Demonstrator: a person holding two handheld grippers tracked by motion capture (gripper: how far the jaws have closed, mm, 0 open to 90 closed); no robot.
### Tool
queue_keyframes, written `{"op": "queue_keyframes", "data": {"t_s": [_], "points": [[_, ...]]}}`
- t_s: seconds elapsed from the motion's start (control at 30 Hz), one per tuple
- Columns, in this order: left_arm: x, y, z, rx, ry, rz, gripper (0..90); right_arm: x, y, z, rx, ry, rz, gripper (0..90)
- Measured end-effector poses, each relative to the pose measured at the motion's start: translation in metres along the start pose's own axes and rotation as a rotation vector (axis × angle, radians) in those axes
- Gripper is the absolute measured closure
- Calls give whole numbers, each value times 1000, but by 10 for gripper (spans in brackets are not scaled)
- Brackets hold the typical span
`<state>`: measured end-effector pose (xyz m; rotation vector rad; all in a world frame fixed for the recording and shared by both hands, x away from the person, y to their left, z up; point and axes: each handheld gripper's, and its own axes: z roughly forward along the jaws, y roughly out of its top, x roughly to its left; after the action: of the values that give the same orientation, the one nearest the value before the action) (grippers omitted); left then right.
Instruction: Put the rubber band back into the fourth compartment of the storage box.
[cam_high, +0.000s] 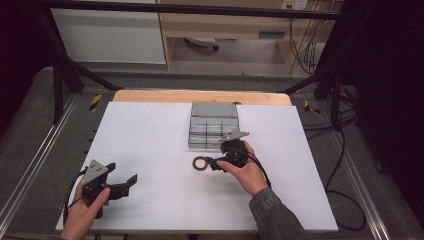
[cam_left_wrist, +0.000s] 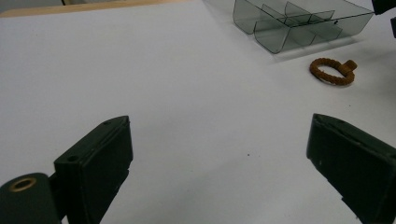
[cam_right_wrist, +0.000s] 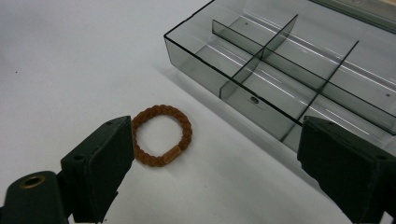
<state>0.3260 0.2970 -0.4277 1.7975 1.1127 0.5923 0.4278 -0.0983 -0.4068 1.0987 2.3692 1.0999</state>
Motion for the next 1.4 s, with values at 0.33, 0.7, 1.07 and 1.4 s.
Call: {"op": "queue_keyframes", "data": {"t_s": [0.33,0.7,1.07,1.4], "points": [[-2,0,1,6,-8,11,68,9,7,15,45,-8,-17,135],[-4,0,2,12,-16,23,68,16,6,27,94,21,-30,271],[-5,0,3,17,-19,34,68,15,4,34,116,25,-41,462],[-6,0,4,23,-25,40,68,16,-2,44,139,32,-50,639]]}}
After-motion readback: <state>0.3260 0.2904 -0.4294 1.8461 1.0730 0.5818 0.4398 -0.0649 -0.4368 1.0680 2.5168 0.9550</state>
